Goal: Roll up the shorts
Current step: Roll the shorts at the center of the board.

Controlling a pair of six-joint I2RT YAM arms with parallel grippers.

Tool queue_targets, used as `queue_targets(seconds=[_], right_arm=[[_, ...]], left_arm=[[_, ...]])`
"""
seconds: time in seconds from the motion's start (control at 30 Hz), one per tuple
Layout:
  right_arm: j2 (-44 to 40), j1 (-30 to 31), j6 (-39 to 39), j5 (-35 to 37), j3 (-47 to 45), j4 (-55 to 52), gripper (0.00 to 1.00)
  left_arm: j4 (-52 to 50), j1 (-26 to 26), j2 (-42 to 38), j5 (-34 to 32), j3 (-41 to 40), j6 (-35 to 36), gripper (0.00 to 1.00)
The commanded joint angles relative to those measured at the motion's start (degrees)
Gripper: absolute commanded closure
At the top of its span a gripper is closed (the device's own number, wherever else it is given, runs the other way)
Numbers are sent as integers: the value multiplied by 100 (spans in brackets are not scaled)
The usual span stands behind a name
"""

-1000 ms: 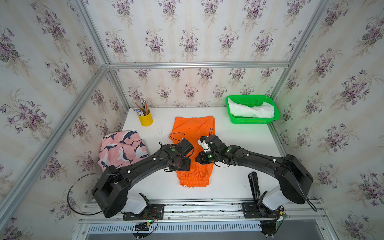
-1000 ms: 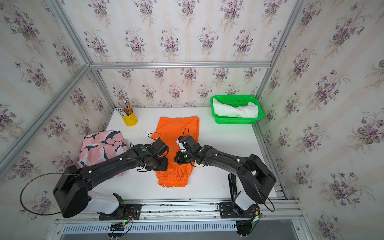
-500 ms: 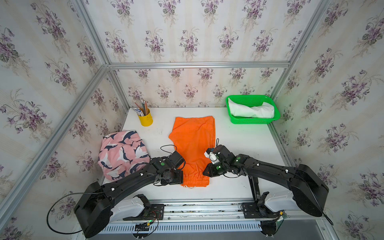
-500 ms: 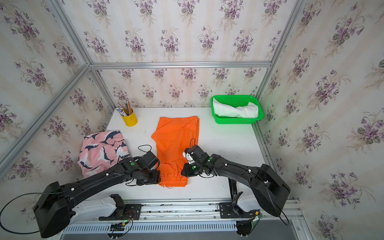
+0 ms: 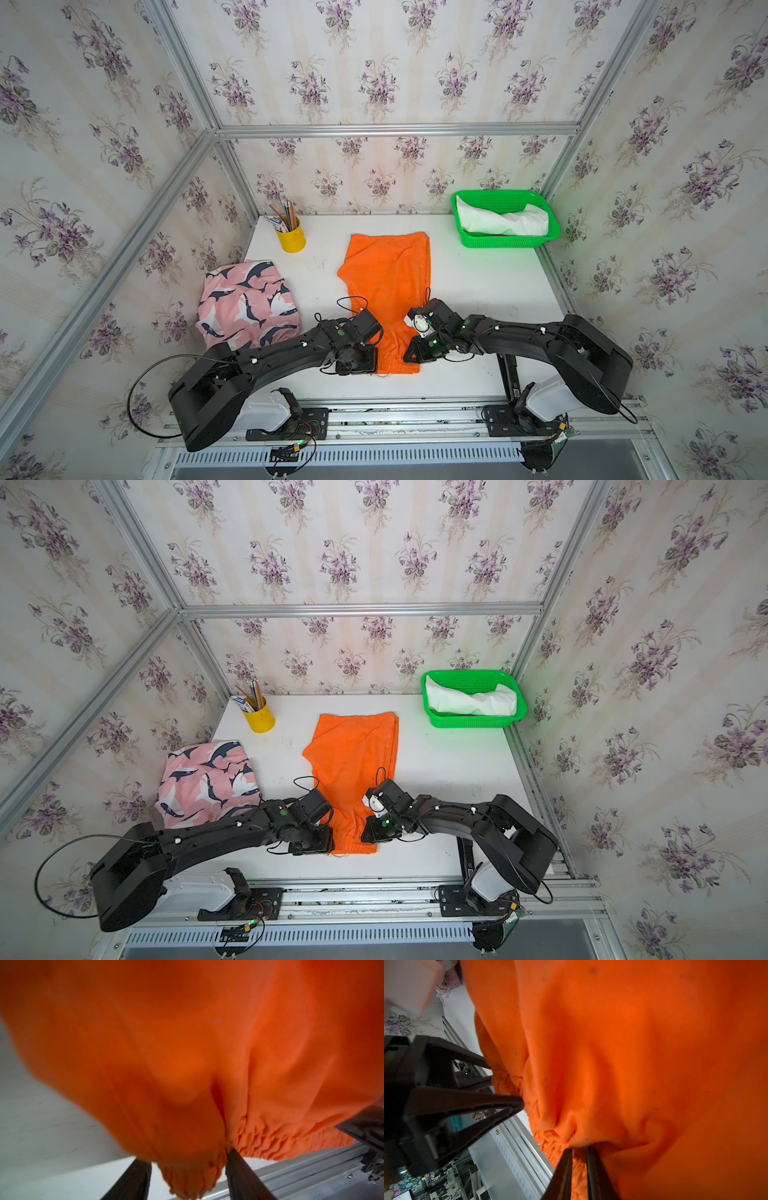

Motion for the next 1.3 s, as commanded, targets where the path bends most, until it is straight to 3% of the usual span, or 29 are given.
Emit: queue_targets(seconds=[0.0,0.1,0.2,0.27,0.37,0.57,0.67,0.93,1.27], right_arm=[[-330,6,-261,326,80,-344,72],[-878,17,-657,432,-31,-310,63],[-1443,118,-1319,1034,-140,-249,58],[-1706,245,-1809,1583,-169,-215,55],[-1988,709,-2565,2479,-292,67,43],[-1916,1604,-3524,3201,-624,1129,22],[-1916,1912,-3602,3696,-1007,2054,1],[-1129,2925,-4484,5484,-1510,4163,0],[425,3275,-5563,6650,-1461,6111,0]], left_arm=[[356,-65,4,-41,-8,-199,60],[260,-89,-274,-176,-17,-408,79],[80,-89,-682,-270,36,-609,85],[-22,-80,-929,-304,54,-769,85],[-145,-81,-1225,-339,156,-1015,85],[-259,-71,-1376,-331,476,-1269,83],[-300,-71,-1367,-307,601,-1353,82],[-256,-70,-1358,-244,714,-1554,80],[-190,-72,-1391,-172,790,-1643,80]])
